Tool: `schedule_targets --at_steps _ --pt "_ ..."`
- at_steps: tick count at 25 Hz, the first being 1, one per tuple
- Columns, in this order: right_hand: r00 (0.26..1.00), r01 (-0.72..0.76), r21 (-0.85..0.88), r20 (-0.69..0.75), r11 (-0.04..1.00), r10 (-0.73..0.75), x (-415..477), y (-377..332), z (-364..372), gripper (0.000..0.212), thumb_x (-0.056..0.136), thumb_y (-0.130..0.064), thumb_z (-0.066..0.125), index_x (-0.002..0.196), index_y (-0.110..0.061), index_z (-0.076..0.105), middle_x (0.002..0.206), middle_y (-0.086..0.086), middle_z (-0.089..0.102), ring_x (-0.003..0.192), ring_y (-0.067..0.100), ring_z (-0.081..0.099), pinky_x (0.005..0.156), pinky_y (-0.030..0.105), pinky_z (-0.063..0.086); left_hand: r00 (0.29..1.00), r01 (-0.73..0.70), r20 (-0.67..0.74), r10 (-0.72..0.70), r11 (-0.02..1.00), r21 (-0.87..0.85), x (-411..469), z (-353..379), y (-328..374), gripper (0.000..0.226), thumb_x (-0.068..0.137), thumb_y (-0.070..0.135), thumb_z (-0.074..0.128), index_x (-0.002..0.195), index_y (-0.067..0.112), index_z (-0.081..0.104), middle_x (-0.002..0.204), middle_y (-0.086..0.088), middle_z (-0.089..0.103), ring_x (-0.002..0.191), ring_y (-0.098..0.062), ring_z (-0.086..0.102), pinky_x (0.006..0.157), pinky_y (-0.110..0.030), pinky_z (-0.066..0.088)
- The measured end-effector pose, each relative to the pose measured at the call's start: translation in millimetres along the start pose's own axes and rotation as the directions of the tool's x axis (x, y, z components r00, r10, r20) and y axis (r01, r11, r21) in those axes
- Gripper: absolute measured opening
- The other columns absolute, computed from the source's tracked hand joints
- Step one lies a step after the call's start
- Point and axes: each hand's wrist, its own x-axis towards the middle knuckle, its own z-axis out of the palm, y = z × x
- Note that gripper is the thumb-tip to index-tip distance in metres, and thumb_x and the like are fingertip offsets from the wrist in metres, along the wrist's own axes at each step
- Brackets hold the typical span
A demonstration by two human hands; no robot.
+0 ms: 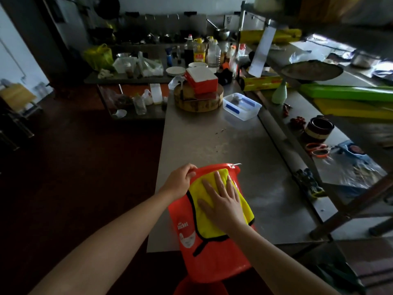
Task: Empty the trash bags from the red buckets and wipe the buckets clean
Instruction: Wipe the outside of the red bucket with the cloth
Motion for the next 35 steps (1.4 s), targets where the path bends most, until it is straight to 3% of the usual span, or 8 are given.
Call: schedule_targets --at_steps 5,12,18,21,24,29,32,35 --pt "0.988 0.132 -0.038 0.082 0.990 -0.129 32.8 -20.5 9.4 0.067 0.094 -0.079 0.028 0.154 -0.058 0.006 0.164 -0.018 -0.019 0.152 0.024 -0.024 0.126 0.049 0.002 0.995 0.102 0.014 -0.102 0.995 -0.010 -14.1 -24.2 -46.4 0.021 0.104 0.020 0.050 0.121 0.015 0.061 0.116 -0.003 0.069 0.106 -0.019 0.064 0.087 -0.028 0.049" --pt "0.980 0.170 0.136 0.076 0.976 -0.182 48.5 16.1 13.5 0.073 0.083 -0.089 0.028 0.150 -0.062 0.020 0.166 -0.025 -0.005 0.155 0.011 -0.014 0.125 0.044 0.011 0.989 0.141 0.045 -0.142 0.990 0.024 -24.9 -40.6 -61.1 0.019 0.103 0.021 0.051 0.119 0.018 0.061 0.110 -0.001 0.070 0.098 -0.015 0.067 0.082 -0.029 0.051" --pt "0.971 -0.216 0.456 0.191 0.864 0.143 51.4 56.4 15.7 0.066 0.093 -0.066 0.052 0.152 -0.055 0.025 0.168 -0.014 0.012 0.153 0.020 0.020 0.120 0.043 0.029 0.987 0.113 0.088 -0.135 0.968 0.223 -5.3 -45.0 -35.3 0.026 0.101 0.023 0.054 0.125 0.017 0.062 0.127 -0.001 0.057 0.113 -0.020 0.059 0.099 -0.037 0.049" --pt "0.974 -0.214 0.457 0.170 0.863 0.151 55.0 42.3 15.5 0.066 0.095 -0.062 0.054 0.154 -0.048 0.029 0.169 -0.006 0.012 0.154 0.024 0.019 0.120 0.041 0.028 0.992 0.044 0.099 -0.075 0.957 0.286 17.4 -37.5 -8.9 0.039 0.100 0.029 0.055 0.139 0.019 0.058 0.133 -0.008 0.055 0.123 -0.027 0.055 0.105 -0.038 0.044" --pt "0.986 -0.159 0.307 0.097 0.938 0.136 36.2 10.0 18.3 0.065 0.096 -0.067 0.044 0.155 -0.050 0.022 0.170 -0.004 0.003 0.156 0.029 0.004 0.122 0.049 0.023 0.993 0.049 0.086 -0.084 0.938 0.344 26.6 -37.9 -5.0 0.033 0.099 0.029 0.057 0.131 0.023 0.066 0.126 -0.010 0.061 0.122 -0.029 0.057 0.101 -0.036 0.045" --pt "0.954 0.283 -0.113 0.132 0.952 -0.268 12.5 -54.2 26.9 0.066 0.097 -0.075 0.023 0.157 -0.051 0.010 0.167 -0.009 -0.018 0.150 0.032 -0.030 0.121 0.055 -0.013 0.985 0.067 0.125 -0.122 0.923 0.379 24.9 -51.1 -11.6 0.026 0.097 0.033 0.060 0.122 0.028 0.069 0.123 -0.002 0.064 0.115 -0.024 0.060 0.091 -0.037 0.049" --pt "0.932 0.348 -0.091 0.144 0.933 -0.334 24.1 -48.0 26.7 0.066 0.095 -0.075 0.027 0.156 -0.053 0.014 0.167 -0.015 -0.017 0.151 0.024 -0.029 0.122 0.049 -0.012 0.977 0.111 0.136 -0.166 0.932 0.345 22.6 -60.2 -22.7 0.019 0.096 0.032 0.063 0.113 0.028 0.068 0.113 0.002 0.068 0.098 -0.018 0.064 0.084 -0.035 0.052" --pt "0.974 0.208 0.088 0.073 0.974 -0.215 38.2 -9.1 32.6 0.066 0.092 -0.076 0.036 0.153 -0.056 0.023 0.168 -0.017 -0.004 0.155 0.020 -0.011 0.121 0.038 0.005 0.970 0.141 0.148 -0.193 0.942 0.305 18.5 -66.4 -33.3 0.016 0.091 0.031 0.069 0.107 0.029 0.069 0.103 0.006 0.070 0.094 -0.015 0.066 0.085 -0.035 0.054"
